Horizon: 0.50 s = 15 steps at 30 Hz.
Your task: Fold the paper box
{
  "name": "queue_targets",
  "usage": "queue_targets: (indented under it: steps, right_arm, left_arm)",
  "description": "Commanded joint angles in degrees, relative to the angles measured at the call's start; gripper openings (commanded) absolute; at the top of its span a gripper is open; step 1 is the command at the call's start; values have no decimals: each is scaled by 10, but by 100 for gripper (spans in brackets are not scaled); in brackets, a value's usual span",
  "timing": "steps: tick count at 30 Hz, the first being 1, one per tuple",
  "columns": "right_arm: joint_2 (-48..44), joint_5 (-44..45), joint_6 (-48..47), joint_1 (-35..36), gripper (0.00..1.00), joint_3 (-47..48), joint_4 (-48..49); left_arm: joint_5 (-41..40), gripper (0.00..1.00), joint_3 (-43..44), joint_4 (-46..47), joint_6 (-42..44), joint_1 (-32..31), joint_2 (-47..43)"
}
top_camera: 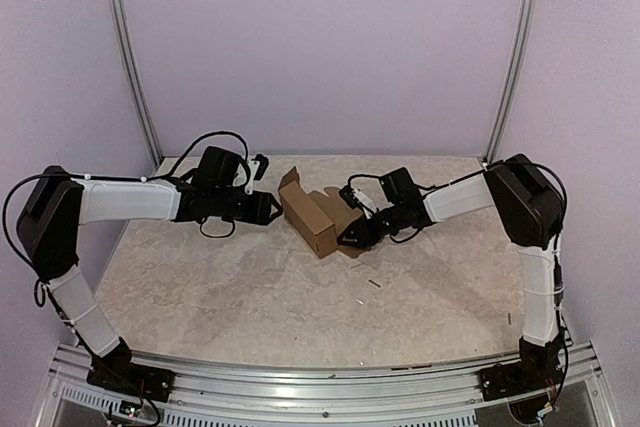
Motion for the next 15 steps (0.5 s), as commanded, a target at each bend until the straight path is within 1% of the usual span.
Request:
queue_targets:
  steps: [1, 4, 6, 9, 11, 12, 13, 15]
  right_arm:
    - [-12, 15, 38, -10, 43, -23, -40]
    - [-40, -14, 86, -4, 42, -89, -32]
    - [-88, -40, 138, 4, 43, -156, 15]
    - [-187, -44, 215, 22, 51, -242, 100]
    - [-229, -71, 262, 26, 56, -250, 109]
    - [-244, -93, 270, 25, 56, -240, 100]
    - [-254, -102, 247, 22, 57, -217, 56]
    - [-264, -87, 162, 4, 57, -154, -49]
  left_arm:
    - [-20, 54, -24, 1, -17, -4, -43]
    - [-45, 54, -39, -11, -18, -7, -70]
    - [-68, 54, -49, -20, -22, -7, -89]
    - [-87, 55, -60, -47, -36, -5, -110]
    - [-88, 55, -63, -68, -49, -5, -114]
    - [-88, 55, -69, -71, -60, -6, -115]
    - [-87, 55, -81, -68, -71, -8, -117]
    - [-80, 55, -103, -49, -96, -16, -128]
